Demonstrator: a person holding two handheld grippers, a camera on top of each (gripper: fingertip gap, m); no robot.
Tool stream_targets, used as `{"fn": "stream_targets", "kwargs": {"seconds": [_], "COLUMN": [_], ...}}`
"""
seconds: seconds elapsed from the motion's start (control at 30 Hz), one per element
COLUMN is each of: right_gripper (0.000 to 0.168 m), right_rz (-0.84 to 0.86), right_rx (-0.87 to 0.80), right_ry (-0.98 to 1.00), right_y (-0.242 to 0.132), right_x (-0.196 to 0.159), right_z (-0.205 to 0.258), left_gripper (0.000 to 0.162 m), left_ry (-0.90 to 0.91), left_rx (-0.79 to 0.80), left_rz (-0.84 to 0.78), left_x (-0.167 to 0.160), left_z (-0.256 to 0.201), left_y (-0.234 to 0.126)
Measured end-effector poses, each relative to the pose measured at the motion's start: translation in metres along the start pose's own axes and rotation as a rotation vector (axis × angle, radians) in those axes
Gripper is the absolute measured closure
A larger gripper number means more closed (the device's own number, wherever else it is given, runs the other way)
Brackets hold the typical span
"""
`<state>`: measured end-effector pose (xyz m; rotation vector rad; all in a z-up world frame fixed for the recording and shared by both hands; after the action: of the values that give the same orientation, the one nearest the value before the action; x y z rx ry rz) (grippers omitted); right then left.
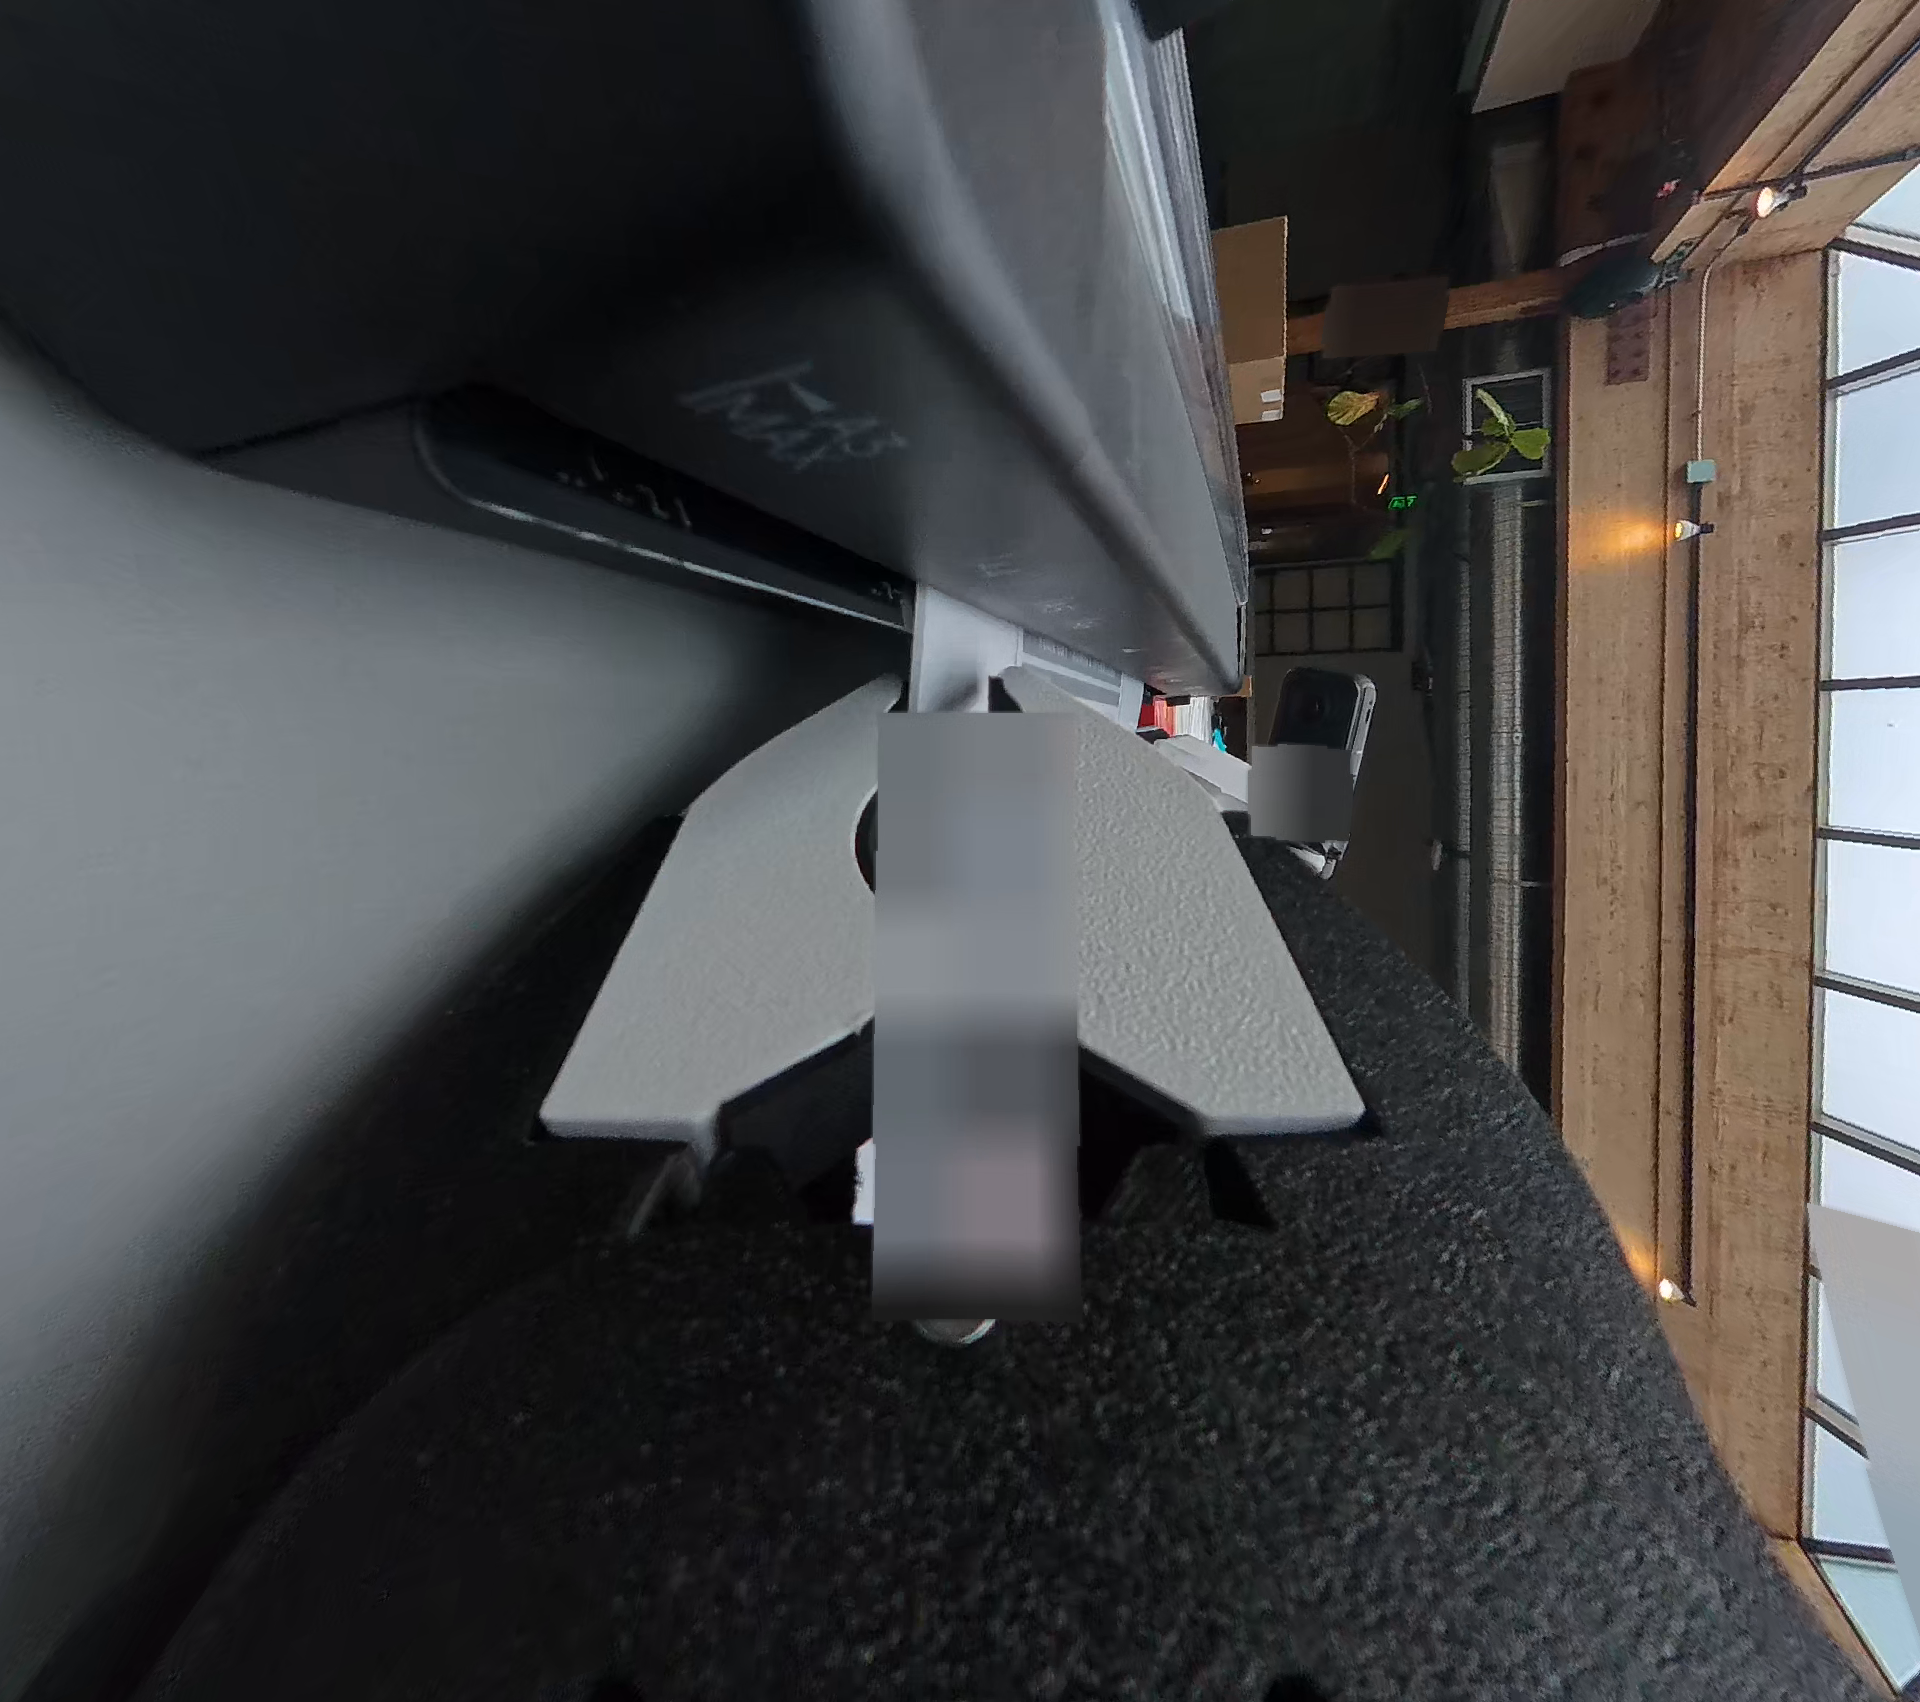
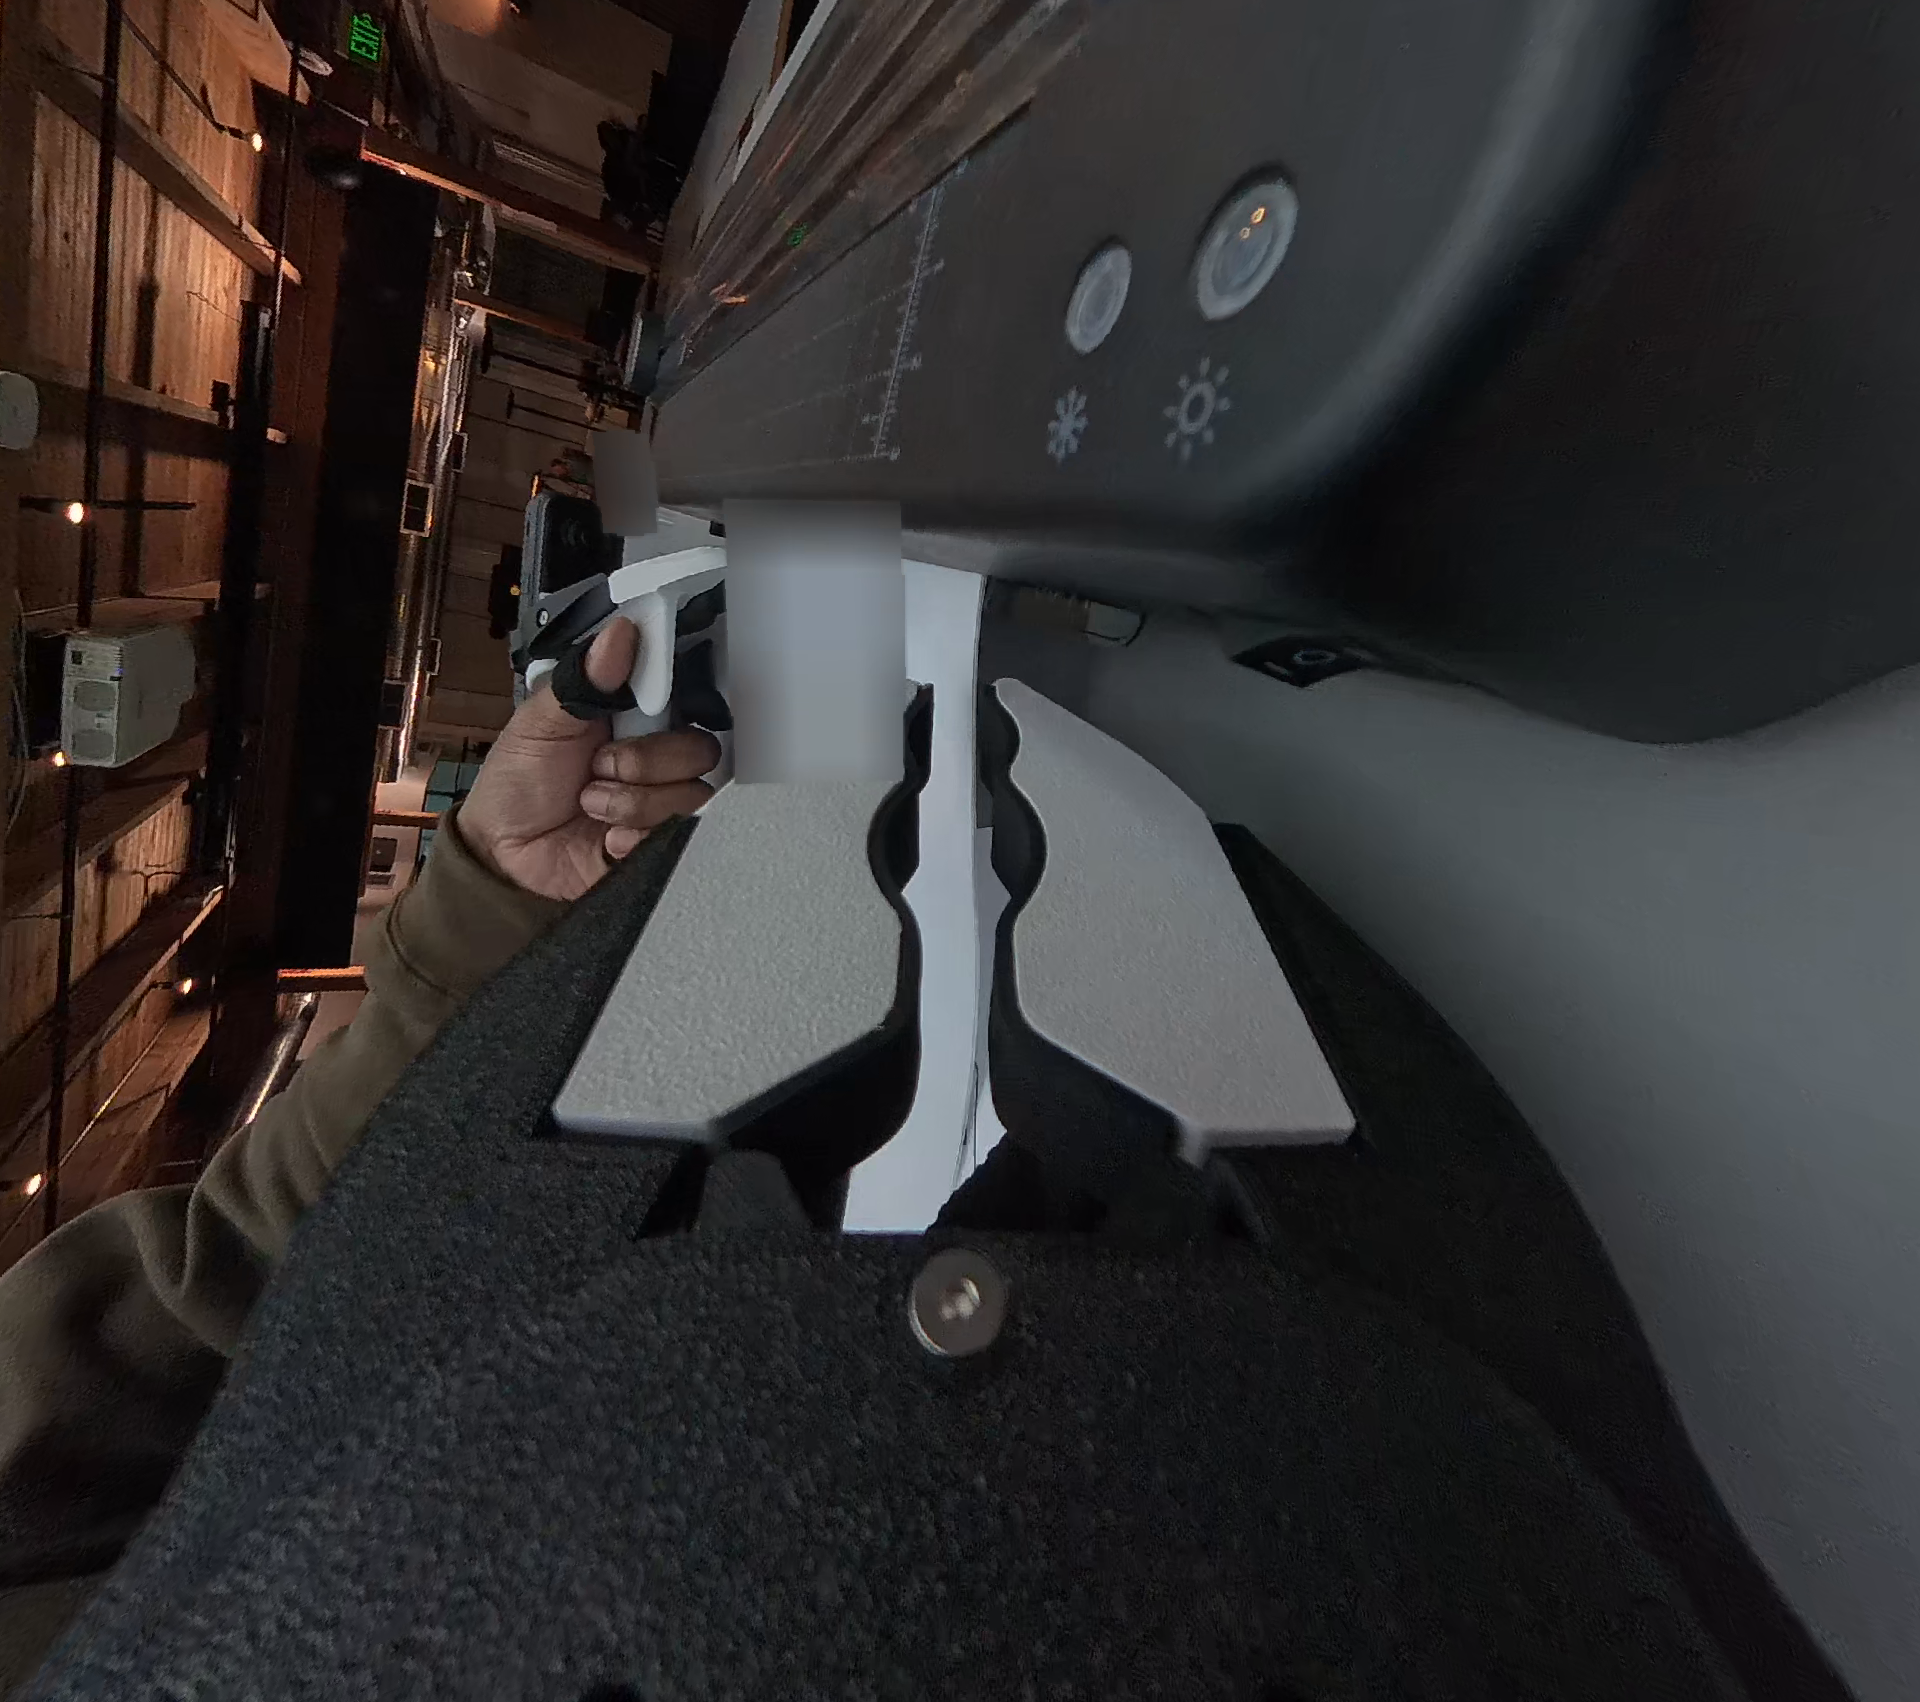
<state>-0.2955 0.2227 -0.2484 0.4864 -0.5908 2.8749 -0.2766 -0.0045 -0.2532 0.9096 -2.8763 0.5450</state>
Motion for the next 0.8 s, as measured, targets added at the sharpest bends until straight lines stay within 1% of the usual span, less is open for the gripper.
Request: {"fn": "stream_targets", "kwargs": {"seconds": [0.4, 0.57, 0.67, 0.73, 0.8], "right_gripper": [0.16, 0.159, 0.159, 0.159, 0.159], "right_rz": [-0.013, -0.025, -0.051, -0.078, -0.119], "right_rx": [-0.001, 0.007, 0.015, 0.021, 0.018], "right_ry": [-0.014, -0.08, -0.208, -0.316, -0.441], "right_y": [-0.012, -0.029, -0.049, -0.065, -0.084], "right_x": [-0.004, -0.015, -0.033, -0.052, -0.076], "right_z": [0.006, 0.024, 0.045, 0.06, 0.072], "left_gripper": [0.146, 0.144, 0.142, 0.142, 0.143], "left_ry": [0.041, 0.105, 0.225, 0.366, 0.551], "left_rx": [0.033, 0.026, 0.023, 0.015, 0.06], "left_rz": [-0.005, -0.022, -0.051, -0.076, -0.122], "left_x": [0.001, -0.005, -0.02, -0.039, -0.061], "left_z": [0.006, 0.001, -0.007, -0.014, -0.017], "left_y": [-0.026, -0.057, -0.09, -0.114, -0.14]}}
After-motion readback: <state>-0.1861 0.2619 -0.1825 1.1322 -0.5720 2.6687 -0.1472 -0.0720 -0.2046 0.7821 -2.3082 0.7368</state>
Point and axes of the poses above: each gripper's, where its closed fingertips meet, y out along the fingers, x out of its top, z = x × y across the jaws, the point moved 3 cm from there along -y, back along the fingers, and after that the axes turned 4 degrees about z, right-handed, at the moved point
